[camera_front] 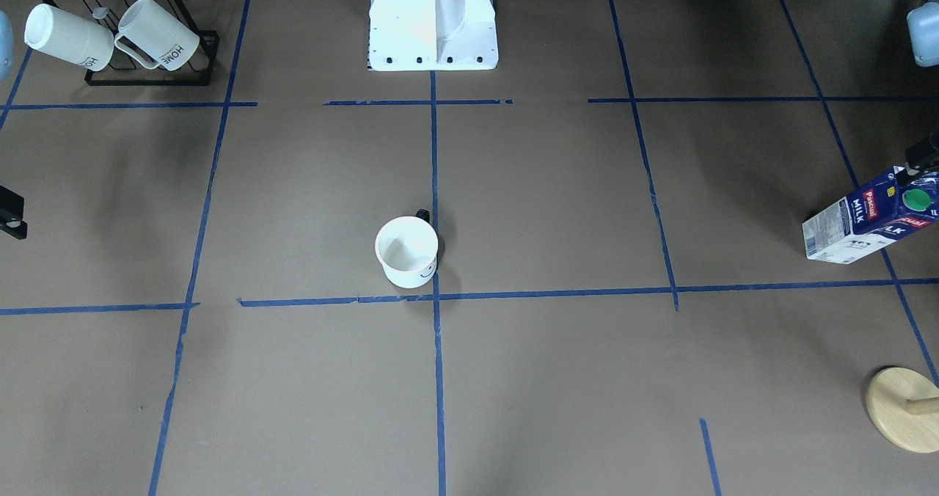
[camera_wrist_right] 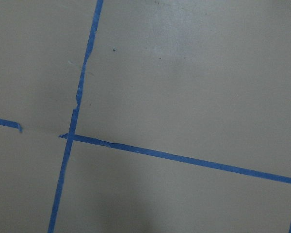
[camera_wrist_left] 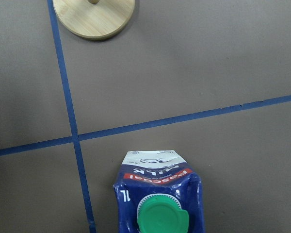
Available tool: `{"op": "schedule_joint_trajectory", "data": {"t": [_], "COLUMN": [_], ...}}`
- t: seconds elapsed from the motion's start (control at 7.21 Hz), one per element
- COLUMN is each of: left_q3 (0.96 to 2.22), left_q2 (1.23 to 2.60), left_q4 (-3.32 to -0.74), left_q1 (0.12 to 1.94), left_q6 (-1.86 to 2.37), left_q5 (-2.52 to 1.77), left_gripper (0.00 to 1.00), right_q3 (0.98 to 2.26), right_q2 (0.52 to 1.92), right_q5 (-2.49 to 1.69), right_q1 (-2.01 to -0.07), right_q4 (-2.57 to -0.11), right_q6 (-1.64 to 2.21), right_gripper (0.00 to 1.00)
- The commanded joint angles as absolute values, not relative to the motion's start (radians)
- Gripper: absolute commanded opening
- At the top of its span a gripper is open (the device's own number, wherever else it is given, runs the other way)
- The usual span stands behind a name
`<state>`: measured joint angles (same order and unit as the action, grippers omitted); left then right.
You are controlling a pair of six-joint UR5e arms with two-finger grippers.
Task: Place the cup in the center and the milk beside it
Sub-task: 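Lower the left gripper onto the blue milk carton and grasp it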
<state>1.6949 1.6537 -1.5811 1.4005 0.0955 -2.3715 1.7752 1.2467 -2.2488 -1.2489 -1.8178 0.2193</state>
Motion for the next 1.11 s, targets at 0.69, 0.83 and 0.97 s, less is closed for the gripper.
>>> {"op": "schedule_joint_trajectory", "data": {"t": [0.69,0.83,0.97], "left_q3": [1.640,1.632,1.628], "left_q2": [1.655,1.655,1.657], "left_q4": [-1.583,-1.583,-1.583], "left_q1": [1.359,1.350,1.342], "left_q6": [0.100,0.100,0.100], "left_q5": [-2.375,-2.375,-2.375], "left_gripper": [1.00,1.00,1.00], "right_q3": [1.775,1.775,1.775], "right_q2": [1.258,1.259,1.264], "right_q5": [-2.247,-2.247,-2.247], "right_q1": [-1.249,-1.249,-1.249], "right_q4": [-1.818,-1.818,-1.818], "right_q6": [0.219,0.219,0.219], "right_gripper": [1.00,1.00,1.00]}}
